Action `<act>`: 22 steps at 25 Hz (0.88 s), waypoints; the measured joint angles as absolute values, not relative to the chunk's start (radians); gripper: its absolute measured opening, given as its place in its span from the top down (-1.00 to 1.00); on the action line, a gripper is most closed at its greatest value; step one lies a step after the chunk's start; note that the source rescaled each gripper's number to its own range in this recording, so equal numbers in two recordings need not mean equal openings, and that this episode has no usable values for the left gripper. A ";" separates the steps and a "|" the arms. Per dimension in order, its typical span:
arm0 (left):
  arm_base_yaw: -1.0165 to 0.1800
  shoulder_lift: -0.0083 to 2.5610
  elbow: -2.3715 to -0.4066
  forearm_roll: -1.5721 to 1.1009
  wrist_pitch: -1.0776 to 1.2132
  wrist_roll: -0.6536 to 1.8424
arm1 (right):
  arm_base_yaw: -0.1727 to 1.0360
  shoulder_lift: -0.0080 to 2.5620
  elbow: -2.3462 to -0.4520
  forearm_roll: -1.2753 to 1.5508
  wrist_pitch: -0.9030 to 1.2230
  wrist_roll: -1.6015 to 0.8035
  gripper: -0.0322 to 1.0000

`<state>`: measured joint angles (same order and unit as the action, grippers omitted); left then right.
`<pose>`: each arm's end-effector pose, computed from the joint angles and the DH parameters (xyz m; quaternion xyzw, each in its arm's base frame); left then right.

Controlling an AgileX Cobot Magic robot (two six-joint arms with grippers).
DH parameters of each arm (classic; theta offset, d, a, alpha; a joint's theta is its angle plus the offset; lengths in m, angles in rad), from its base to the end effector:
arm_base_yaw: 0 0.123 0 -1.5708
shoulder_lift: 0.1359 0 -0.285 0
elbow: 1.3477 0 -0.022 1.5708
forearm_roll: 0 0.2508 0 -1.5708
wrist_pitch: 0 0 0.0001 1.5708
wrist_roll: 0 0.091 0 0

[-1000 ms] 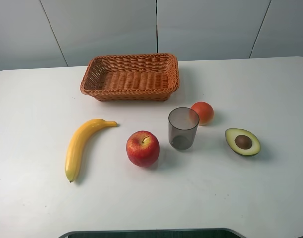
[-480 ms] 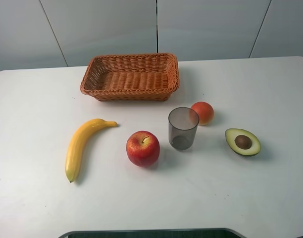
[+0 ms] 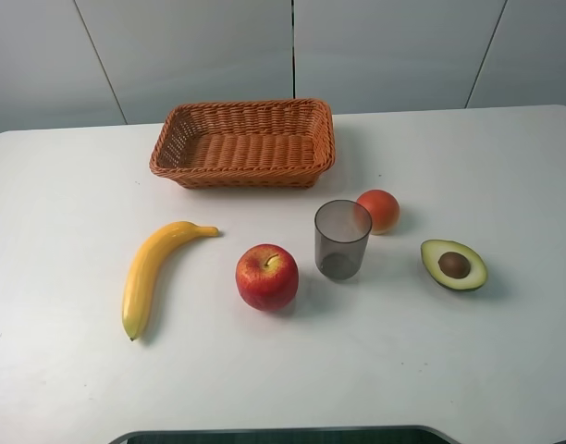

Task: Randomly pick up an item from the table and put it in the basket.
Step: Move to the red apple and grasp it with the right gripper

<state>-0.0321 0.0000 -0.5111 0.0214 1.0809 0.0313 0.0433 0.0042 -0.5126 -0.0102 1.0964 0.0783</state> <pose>-0.0069 0.0019 0.2787 0.0265 0.8551 0.0105 0.5176 -0.0071 -0.0011 0.2779 0.0154 0.8601 0.0259 0.5092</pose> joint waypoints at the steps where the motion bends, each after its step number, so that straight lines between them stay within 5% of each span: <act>1: -0.032 0.000 -0.511 0.021 1.081 0.031 | 0.043 0.004 -0.513 -0.010 1.096 0.078 -1.00; 10: -0.032 0.000 -0.511 0.021 1.081 0.031 | 0.043 0.051 -0.536 0.067 1.079 -0.016 -1.00; 17: -0.032 0.000 -0.511 0.021 1.081 0.031 | 0.046 0.502 -0.711 0.207 1.100 -0.343 -1.00; 22: -0.032 0.000 -0.511 0.021 1.081 0.031 | 0.174 0.808 -0.814 0.218 1.101 -0.420 -1.00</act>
<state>-0.0321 0.0000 -0.5111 0.0214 1.0809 0.0313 0.1736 0.8084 -0.8139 0.2179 1.1015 -0.4196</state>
